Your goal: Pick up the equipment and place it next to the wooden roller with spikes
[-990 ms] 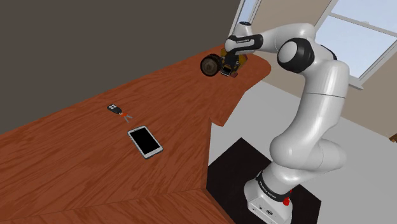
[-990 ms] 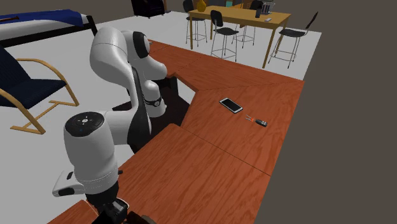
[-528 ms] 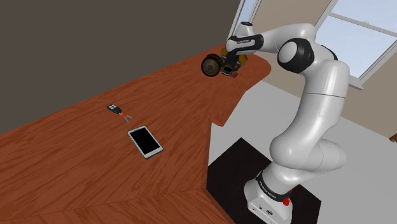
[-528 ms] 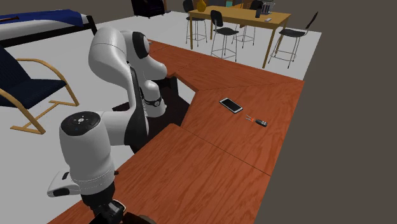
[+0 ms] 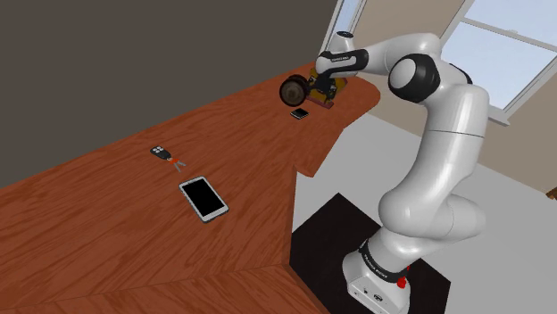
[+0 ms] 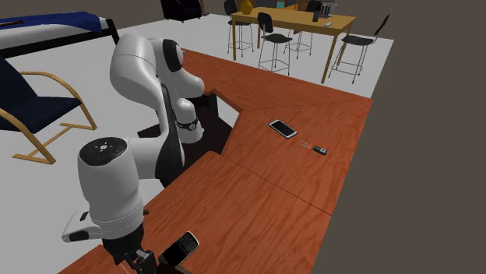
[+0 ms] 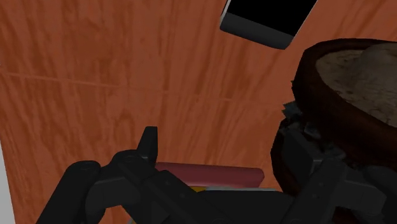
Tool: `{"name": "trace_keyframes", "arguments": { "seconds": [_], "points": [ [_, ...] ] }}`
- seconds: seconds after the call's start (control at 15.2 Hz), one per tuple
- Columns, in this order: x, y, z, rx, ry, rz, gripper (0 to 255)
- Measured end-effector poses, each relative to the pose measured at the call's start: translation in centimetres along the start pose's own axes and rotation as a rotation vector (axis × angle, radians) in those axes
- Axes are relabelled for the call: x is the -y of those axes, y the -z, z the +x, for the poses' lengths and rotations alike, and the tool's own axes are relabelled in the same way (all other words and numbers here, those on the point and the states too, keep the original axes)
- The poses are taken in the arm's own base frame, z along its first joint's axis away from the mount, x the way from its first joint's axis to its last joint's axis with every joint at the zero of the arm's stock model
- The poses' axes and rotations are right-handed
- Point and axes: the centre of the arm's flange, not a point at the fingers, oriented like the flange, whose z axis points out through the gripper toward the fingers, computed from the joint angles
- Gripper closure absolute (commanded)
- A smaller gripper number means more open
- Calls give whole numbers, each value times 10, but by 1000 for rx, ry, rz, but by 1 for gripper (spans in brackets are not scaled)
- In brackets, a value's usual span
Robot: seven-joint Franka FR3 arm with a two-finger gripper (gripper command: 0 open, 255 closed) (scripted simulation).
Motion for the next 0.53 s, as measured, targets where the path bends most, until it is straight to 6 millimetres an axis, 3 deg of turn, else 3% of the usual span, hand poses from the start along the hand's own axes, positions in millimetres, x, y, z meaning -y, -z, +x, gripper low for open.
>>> {"name": "trace_keyframes", "arguments": {
  "seconds": [0.53],
  "points": [
    [0, 4, -15, 91, 15, -59, 0]
  ]
}}
